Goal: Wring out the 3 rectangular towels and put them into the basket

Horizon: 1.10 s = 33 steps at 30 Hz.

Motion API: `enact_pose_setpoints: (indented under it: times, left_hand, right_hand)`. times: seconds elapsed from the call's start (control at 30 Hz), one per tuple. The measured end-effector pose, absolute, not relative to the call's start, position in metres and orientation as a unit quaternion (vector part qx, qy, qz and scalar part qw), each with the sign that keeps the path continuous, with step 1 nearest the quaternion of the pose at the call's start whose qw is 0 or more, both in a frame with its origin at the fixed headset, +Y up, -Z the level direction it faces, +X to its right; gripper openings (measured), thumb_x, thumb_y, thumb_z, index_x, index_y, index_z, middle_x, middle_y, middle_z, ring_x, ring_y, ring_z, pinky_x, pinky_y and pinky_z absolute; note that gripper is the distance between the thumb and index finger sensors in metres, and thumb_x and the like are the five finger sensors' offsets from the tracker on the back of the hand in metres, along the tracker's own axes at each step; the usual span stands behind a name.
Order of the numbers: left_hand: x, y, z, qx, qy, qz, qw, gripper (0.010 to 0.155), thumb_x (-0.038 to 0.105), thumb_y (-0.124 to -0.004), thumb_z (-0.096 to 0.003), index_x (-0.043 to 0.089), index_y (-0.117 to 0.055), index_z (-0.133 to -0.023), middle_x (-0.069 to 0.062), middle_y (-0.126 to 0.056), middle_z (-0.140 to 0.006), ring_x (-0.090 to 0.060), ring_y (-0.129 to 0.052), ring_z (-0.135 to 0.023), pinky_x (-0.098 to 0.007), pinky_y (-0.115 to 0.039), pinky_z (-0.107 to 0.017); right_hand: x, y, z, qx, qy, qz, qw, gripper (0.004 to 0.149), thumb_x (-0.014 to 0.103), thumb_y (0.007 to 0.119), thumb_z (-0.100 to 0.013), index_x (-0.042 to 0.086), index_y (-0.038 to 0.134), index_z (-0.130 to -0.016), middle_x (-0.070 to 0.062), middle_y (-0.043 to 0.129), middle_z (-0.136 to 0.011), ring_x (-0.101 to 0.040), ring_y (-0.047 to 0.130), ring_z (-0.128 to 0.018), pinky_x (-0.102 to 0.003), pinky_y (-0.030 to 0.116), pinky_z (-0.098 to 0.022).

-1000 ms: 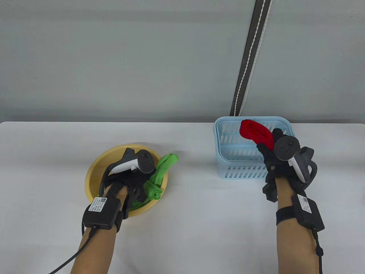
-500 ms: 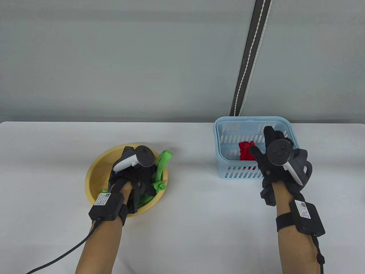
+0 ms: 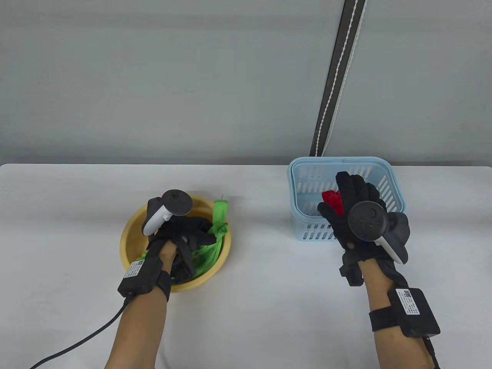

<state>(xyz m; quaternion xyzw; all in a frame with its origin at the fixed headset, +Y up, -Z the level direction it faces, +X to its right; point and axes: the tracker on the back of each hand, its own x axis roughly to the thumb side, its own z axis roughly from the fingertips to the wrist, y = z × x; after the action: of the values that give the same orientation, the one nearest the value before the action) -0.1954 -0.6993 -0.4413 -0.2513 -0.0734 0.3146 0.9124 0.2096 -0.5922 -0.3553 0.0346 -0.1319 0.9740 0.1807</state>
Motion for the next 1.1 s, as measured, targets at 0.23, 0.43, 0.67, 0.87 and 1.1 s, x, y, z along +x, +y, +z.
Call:
enact_pose_setpoints:
  times: [0.23, 0.43, 0.67, 0.87, 1.1]
  left_hand:
    - [-0.215, -0.655, -0.420, -0.180, -0.068, 0.349, 0.917, 0.044, 0.045, -0.090, -0.0498, 0.025, -0.086, -0.089, -0.007, -0.093, -0.082, -0.039, -0.091, -0.080, -0.063, -0.075, -0.062]
    - [-0.230, -0.598, -0.386, -0.099, -0.077, 0.404, 0.906, 0.044, 0.044, -0.089, -0.0507, 0.024, -0.086, -0.090, -0.005, -0.093, -0.083, -0.039, -0.091, -0.081, -0.063, -0.075, -0.062]
    - [-0.233, -0.546, -0.347, 0.001, -0.096, 0.504, 0.859, 0.044, 0.045, -0.089, -0.0513, 0.023, -0.085, -0.090, -0.005, -0.093, -0.083, -0.039, -0.091, -0.080, -0.062, -0.076, -0.061]
    - [-0.208, -0.522, -0.318, 0.046, -0.099, 0.576, 0.810, 0.045, 0.045, -0.088, -0.0525, 0.021, -0.084, -0.090, -0.006, -0.093, -0.082, -0.040, -0.091, -0.079, -0.062, -0.076, -0.059]
    - [-0.154, -0.502, -0.291, 0.075, -0.113, 0.606, 0.784, 0.045, 0.045, -0.087, -0.0530, 0.020, -0.083, -0.091, -0.007, -0.092, -0.082, -0.040, -0.091, -0.078, -0.061, -0.077, -0.058]
  right_hand:
    - [0.170, -0.598, -0.324, 0.097, -0.151, 0.952, 0.248, 0.084, 0.057, 0.073, -0.056, 0.024, 0.030, -0.120, -0.024, 0.042, -0.122, -0.054, 0.045, -0.110, -0.075, 0.044, -0.072]
    - [0.137, -0.621, -0.296, 0.147, -0.147, 0.919, 0.336, 0.084, 0.057, 0.074, -0.057, 0.023, 0.031, -0.120, -0.024, 0.043, -0.122, -0.055, 0.047, -0.110, -0.075, 0.045, -0.072]
    - [0.102, -0.643, -0.286, 0.190, -0.097, 0.898, 0.384, 0.085, 0.058, 0.074, -0.056, 0.021, 0.031, -0.120, -0.025, 0.043, -0.122, -0.056, 0.048, -0.109, -0.075, 0.046, -0.071]
    - [0.090, -0.656, -0.285, 0.205, -0.043, 0.883, 0.420, 0.094, 0.061, 0.076, -0.054, 0.015, 0.027, -0.120, -0.029, 0.041, -0.121, -0.058, 0.048, -0.108, -0.075, 0.047, -0.071]
    - [0.089, -0.674, -0.286, 0.187, 0.038, 0.846, 0.499, 0.108, 0.064, 0.081, -0.051, 0.007, 0.018, -0.118, -0.036, 0.037, -0.119, -0.064, 0.049, -0.105, -0.078, 0.052, -0.067]
